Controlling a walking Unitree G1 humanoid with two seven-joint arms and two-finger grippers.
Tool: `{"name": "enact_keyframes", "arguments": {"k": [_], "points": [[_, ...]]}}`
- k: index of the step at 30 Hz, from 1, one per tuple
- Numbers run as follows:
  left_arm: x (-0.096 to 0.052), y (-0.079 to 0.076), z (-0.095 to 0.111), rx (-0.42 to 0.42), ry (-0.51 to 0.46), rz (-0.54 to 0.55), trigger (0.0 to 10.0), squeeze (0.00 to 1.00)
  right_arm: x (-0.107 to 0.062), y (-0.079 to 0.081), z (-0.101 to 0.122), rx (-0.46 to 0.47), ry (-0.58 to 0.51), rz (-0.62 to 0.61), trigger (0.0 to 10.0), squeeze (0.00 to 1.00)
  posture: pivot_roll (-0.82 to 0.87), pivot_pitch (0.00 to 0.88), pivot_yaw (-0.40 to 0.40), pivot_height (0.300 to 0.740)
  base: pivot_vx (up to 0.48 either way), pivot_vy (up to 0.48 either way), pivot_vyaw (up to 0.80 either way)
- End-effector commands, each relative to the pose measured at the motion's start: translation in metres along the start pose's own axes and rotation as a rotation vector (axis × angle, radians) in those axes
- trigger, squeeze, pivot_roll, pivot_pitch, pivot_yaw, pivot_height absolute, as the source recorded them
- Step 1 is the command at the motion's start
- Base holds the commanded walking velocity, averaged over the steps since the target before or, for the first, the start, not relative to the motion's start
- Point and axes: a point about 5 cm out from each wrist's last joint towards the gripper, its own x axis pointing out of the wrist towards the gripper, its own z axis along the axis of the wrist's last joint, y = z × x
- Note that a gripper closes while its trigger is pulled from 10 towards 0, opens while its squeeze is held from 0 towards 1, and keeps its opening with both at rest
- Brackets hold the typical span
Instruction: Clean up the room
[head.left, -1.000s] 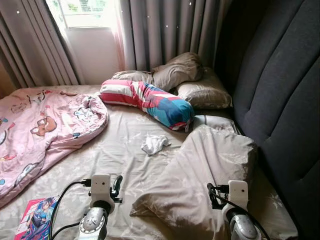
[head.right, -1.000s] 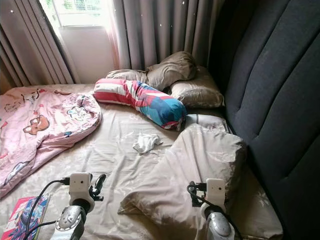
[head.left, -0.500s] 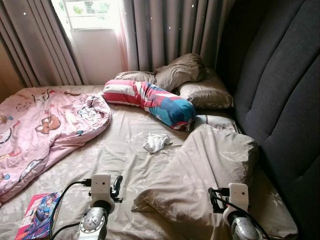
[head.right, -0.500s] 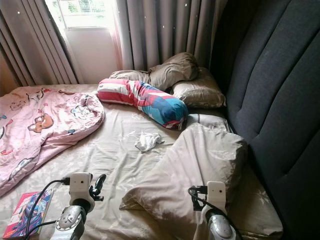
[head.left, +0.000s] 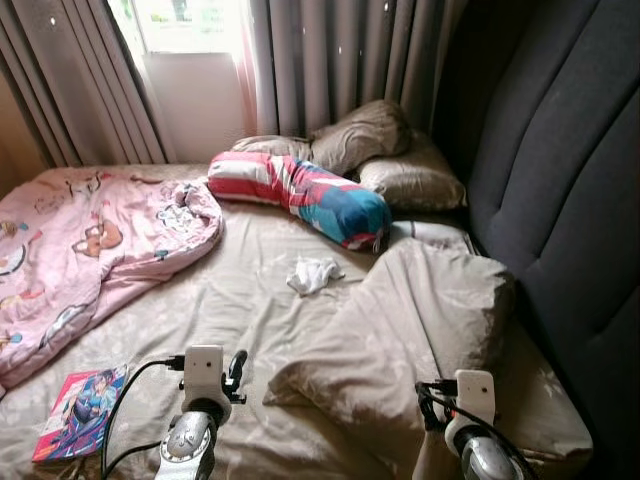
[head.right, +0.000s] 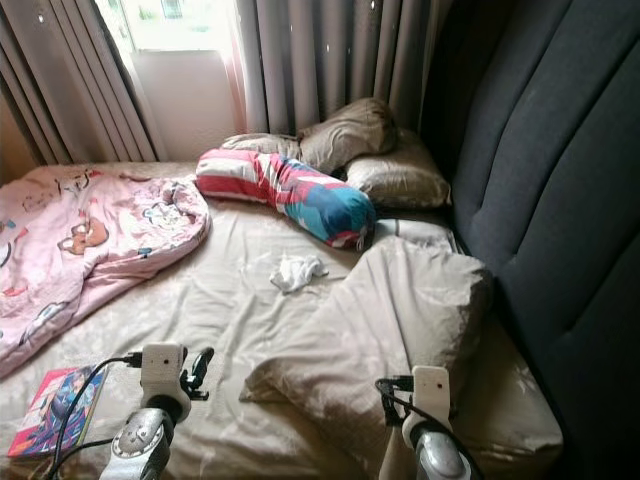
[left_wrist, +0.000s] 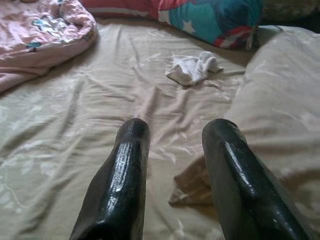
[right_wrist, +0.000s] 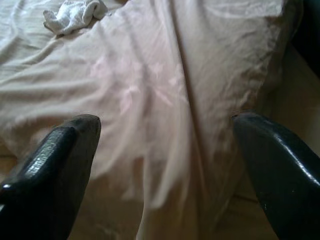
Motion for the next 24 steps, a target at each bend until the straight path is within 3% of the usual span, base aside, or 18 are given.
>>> {"name": "enact_keyframes", "arguments": {"k": [1,5,24], "points": [[0.0015,-0.0023,-0.0009,-0.012,0.02,-0.017,10.0,0.0,0.0007,0.0002,-0.0018,-0.01,0.031,-0.003,10.0,0.0,-0.1,0.038,0.015,0.666,0.0,0.0,0.0],[0.0014,-0.003,-0.0012,-0.016,0.021,-0.013,10.0,0.0,0.0011,0.0009,-0.0015,-0.006,0.034,0.006,10.0,0.0,-0.1,0.04,0.016,0.646,0.0,0.0,0.0],[0.006,-0.0033,0.0057,-0.02,0.004,-0.017,10.0,0.0,0.002,0.0009,0.0004,0.01,0.032,0.028,10.0,0.0,-0.1,0.039,0.015,0.646,0.026,0.0,0.0]]}}
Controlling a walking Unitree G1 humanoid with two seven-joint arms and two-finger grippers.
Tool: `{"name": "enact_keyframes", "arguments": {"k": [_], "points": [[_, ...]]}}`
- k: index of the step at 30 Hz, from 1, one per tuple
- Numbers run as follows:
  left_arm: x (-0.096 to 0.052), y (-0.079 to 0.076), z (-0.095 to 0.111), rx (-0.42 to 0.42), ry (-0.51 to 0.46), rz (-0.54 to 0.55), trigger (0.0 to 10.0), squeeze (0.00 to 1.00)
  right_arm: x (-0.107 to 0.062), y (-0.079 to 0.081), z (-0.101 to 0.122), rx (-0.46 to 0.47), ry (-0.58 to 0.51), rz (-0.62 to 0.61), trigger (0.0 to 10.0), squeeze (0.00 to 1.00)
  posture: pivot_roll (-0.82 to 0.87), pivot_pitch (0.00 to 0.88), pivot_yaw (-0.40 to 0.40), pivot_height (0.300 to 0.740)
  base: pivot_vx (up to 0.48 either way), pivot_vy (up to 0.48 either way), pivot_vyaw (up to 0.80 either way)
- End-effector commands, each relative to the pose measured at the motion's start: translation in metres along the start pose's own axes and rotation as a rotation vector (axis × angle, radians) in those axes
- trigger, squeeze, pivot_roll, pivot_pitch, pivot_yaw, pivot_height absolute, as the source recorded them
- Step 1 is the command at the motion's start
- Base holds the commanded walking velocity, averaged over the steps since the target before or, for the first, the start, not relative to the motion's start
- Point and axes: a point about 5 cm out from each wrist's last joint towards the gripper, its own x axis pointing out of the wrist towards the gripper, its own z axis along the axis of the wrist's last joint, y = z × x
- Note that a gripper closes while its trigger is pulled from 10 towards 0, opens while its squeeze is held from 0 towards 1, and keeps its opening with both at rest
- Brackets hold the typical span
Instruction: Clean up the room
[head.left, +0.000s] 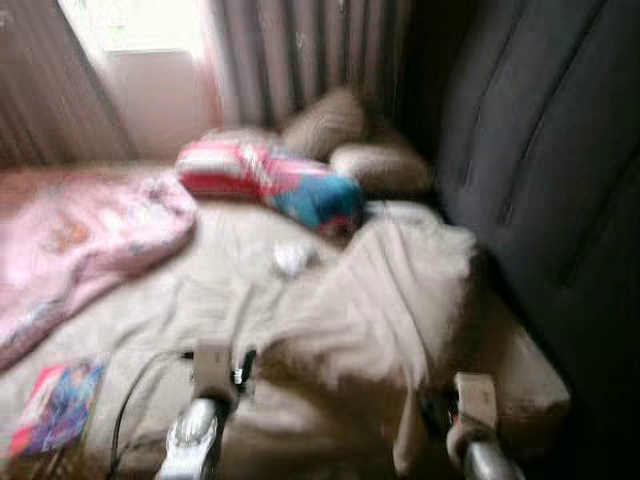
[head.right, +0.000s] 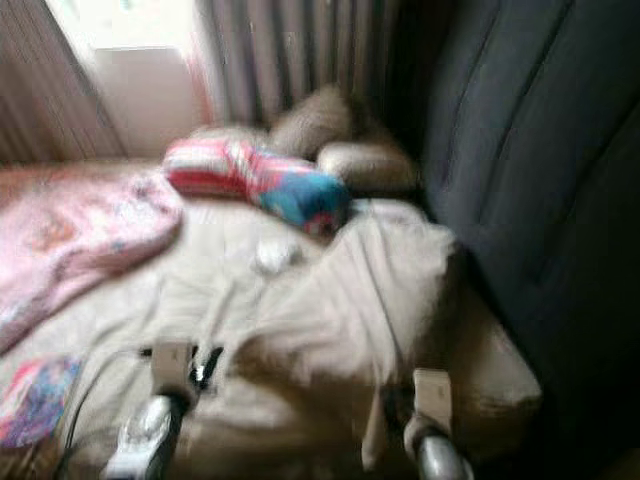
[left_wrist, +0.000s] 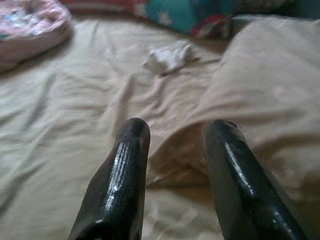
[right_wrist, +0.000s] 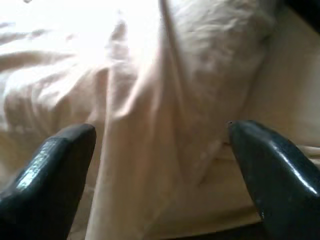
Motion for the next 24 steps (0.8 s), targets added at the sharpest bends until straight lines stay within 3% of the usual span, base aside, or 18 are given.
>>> {"name": "enact_keyframes", "arguments": {"k": [1,7,24], "points": [[-0.001,0.0037,-0.0011,-0.008,0.006,0.01,10.0,0.0,0.0007,0.0023,0.0008,-0.013,0.001,0.016,10.0,0.0,-0.1,0.039,0.016,0.646,0.259,0.0,0.0],[-0.0007,0.0036,-0.0005,-0.007,0.005,0.009,10.0,0.0,0.0001,0.0045,0.0009,-0.017,-0.012,0.033,10.0,0.0,-0.1,0.039,0.017,0.646,0.277,0.0,0.38],[-0.0001,0.0007,-0.0005,-0.007,0.005,-0.008,10.0,0.0,-0.0017,0.0049,-0.0029,0.005,-0.01,0.027,10.0,0.0,-0.1,0.024,0.021,0.646,0.294,0.0,0.0]]}}
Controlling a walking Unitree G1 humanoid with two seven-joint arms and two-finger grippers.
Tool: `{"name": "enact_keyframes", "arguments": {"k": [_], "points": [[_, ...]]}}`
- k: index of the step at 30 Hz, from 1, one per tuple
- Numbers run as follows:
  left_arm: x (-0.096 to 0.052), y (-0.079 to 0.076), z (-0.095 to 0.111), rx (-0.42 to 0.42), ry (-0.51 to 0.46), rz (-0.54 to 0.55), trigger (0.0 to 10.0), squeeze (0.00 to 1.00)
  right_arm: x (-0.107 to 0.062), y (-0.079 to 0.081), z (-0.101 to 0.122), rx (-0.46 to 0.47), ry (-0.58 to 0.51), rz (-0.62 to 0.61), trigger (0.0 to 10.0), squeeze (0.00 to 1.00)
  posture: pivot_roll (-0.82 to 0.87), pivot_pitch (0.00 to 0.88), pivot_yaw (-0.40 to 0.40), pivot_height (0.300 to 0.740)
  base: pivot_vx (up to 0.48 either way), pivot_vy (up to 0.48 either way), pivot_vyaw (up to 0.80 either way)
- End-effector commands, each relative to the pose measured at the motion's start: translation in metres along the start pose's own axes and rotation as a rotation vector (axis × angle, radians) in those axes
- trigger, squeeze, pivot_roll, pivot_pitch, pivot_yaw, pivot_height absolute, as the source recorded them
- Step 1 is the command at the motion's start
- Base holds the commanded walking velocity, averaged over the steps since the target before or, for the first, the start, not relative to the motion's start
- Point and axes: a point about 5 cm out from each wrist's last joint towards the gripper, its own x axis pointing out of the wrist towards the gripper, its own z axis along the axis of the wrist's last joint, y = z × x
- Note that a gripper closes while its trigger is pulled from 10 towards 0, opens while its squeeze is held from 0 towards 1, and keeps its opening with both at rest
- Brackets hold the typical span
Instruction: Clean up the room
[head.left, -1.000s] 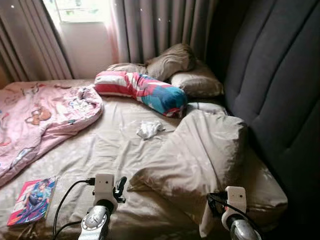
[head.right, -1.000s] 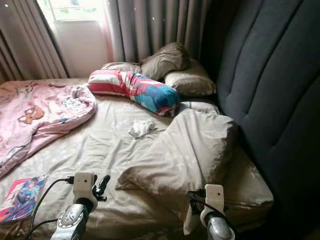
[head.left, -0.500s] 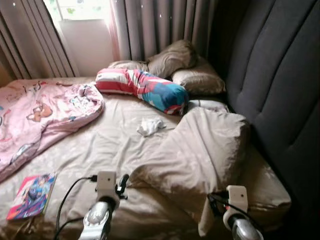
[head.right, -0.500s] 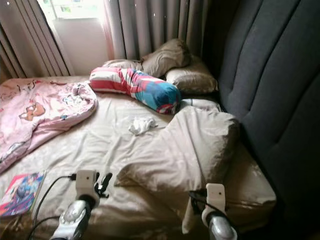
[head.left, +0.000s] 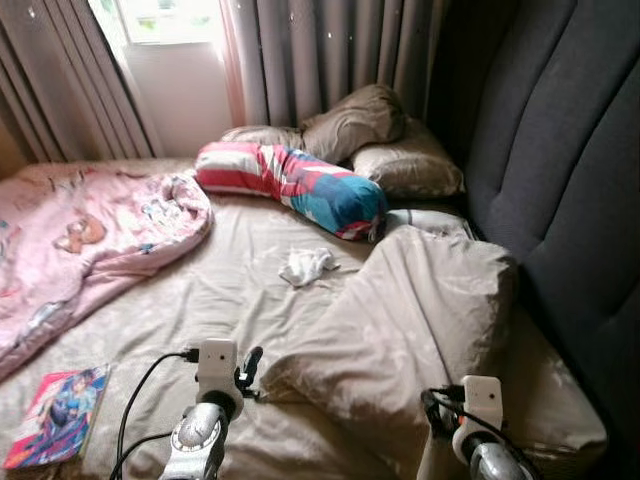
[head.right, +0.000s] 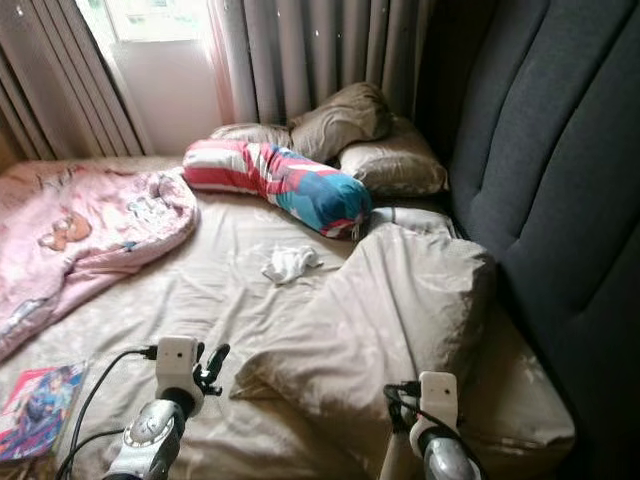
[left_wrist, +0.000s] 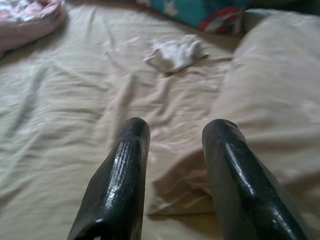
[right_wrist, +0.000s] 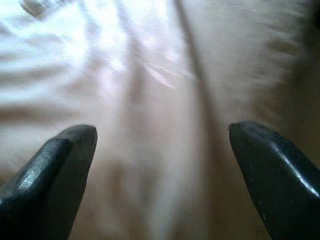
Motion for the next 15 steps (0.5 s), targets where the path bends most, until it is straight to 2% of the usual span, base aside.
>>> {"name": "enact_keyframes", "arguments": {"k": [1,6,14,15], "points": [[0.004,-0.005,0.005,-0.013,-0.02,-0.009,10.0,0.0,-0.002,-0.007,-0.002,-0.011,0.0,-0.014,10.0,0.0,-0.1,0.023,0.021,0.646,0.3,0.0,0.0],[0.004,-0.005,0.005,-0.015,-0.022,-0.012,10.0,0.0,-0.002,-0.005,-0.002,-0.014,-0.002,-0.002,10.0,0.0,-0.1,0.023,0.022,0.646,0.3,0.0,0.0],[0.004,-0.005,0.007,-0.013,-0.026,-0.01,10.0,0.0,-0.001,0.004,-0.002,0.007,0.005,0.054,10.0,0.0,-0.1,0.035,0.021,0.646,0.0,0.0,0.0],[0.004,-0.005,0.006,-0.013,-0.025,-0.01,10.0,0.0,-0.001,0.005,-0.002,0.013,0.003,0.062,10.0,1.0,-0.1,0.04,0.021,0.646,0.0,0.0,0.0]]}}
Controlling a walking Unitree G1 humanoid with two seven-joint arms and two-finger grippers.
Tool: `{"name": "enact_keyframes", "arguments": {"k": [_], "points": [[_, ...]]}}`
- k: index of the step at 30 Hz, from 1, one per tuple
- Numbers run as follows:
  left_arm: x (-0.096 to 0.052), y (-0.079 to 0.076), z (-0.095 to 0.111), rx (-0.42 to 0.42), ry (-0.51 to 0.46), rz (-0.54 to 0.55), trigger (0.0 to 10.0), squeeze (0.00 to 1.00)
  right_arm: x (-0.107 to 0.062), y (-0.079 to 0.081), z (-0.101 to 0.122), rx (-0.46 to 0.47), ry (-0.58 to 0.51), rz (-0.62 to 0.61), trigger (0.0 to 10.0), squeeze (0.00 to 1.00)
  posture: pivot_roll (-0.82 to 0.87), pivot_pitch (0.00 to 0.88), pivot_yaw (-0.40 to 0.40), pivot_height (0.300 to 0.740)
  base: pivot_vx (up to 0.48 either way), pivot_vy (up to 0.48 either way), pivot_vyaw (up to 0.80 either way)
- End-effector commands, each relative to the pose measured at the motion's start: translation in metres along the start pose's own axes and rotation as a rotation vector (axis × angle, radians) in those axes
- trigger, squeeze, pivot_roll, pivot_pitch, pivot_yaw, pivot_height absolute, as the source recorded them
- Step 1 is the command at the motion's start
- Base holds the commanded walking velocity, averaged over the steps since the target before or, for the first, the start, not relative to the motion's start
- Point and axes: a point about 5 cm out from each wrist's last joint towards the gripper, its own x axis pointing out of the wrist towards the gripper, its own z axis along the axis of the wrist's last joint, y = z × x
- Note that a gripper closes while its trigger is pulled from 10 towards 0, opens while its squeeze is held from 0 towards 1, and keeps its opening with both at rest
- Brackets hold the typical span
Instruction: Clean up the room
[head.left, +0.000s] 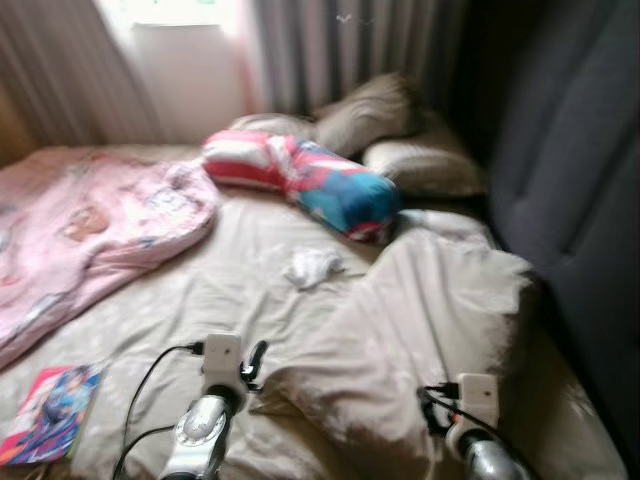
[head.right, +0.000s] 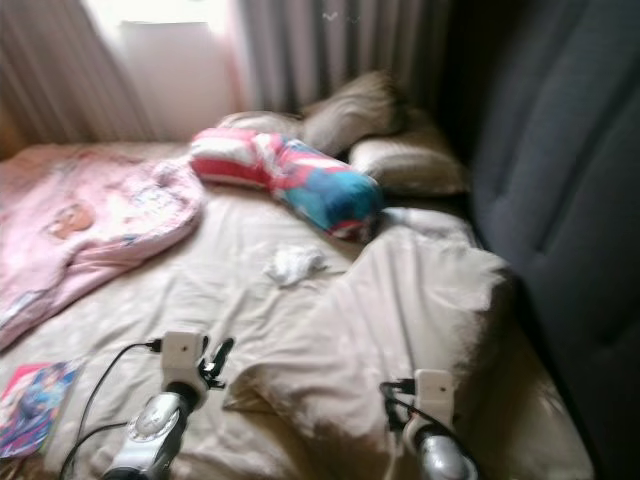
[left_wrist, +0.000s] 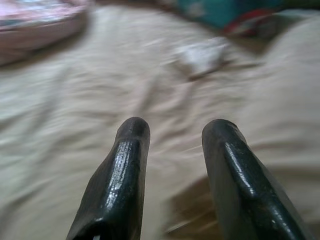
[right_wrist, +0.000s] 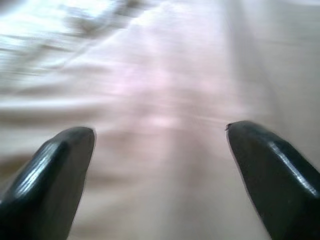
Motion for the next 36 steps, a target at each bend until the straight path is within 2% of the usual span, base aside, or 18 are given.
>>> {"name": "enact_keyframes", "arguments": {"k": [1,8,13,15,16,17,18,23,30,34,36], "points": [[0.002,-0.011,0.001,-0.021,-0.009,-0.024,10.0,0.0,-0.007,-0.013,-0.01,0.008,0.038,-0.029,10.0,1.0,-0.1,0.04,0.021,0.646,0.0,0.0,0.0],[0.002,-0.011,0.001,-0.022,-0.007,-0.023,10.0,0.0,-0.007,-0.015,-0.01,-0.008,0.041,-0.06,10.0,1.0,-0.1,0.047,0.019,0.646,0.0,0.0,0.0],[0.002,-0.01,0.0,-0.021,-0.005,-0.021,10.0,0.0,-0.009,-0.028,-0.006,-0.005,0.011,-0.149,10.0,1.0,-0.11,0.051,0.019,0.646,0.0,0.0,0.0],[0.002,-0.01,0.0,-0.021,-0.005,-0.021,10.0,0.0,-0.009,-0.028,-0.006,-0.001,0.008,-0.149,10.0,1.0,-0.11,0.049,0.018,0.646,0.0,0.0,0.0],[0.002,-0.01,0.0,-0.021,-0.003,-0.021,10.0,0.0,-0.009,-0.028,-0.006,0.004,0.008,-0.137,10.0,0.93,-0.11,0.048,0.017,0.646,0.0,0.0,0.0],[0.002,-0.01,0.0,-0.021,-0.003,-0.021,10.0,0.0,-0.01,-0.028,-0.007,0.003,0.01,-0.126,10.0,0.55,-0.11,0.048,0.017,0.646,0.0,0.0,0.0],[0.001,-0.01,0.0,-0.02,-0.002,-0.021,10.0,0.0,-0.01,-0.026,-0.008,0.003,0.013,-0.113,10.0,0.0,-0.11,0.047,0.017,0.646,0.0,0.0,0.0],[0.001,-0.01,-0.001,-0.017,0.001,-0.025,10.0,0.0,-0.01,-0.021,-0.016,0.001,0.077,-0.07,10.0,0.0,-0.11,0.045,0.019,0.646,0.0,0.0,0.0],[0.0,-0.009,-0.002,-0.013,0.003,-0.027,10.0,0.0,-0.011,-0.02,-0.02,-0.003,0.106,-0.067,10.0,0.0,-0.11,0.043,0.023,0.646,0.0,0.0,0.0],[-0.001,-0.006,-0.003,-0.013,0.007,-0.018,10.0,0.0,-0.011,-0.021,-0.026,-0.042,0.191,-0.075,10.0,0.0,-0.11,0.047,0.027,0.646,0.0,0.0,0.0],[-0.002,-0.003,-0.003,-0.005,0.007,-0.017,10.0,0.0,-0.011,-0.019,-0.029,-0.03,0.227,-0.062,10.0,0.0,-0.1,0.055,0.032,0.646,0.0,0.0,0.0]]}}
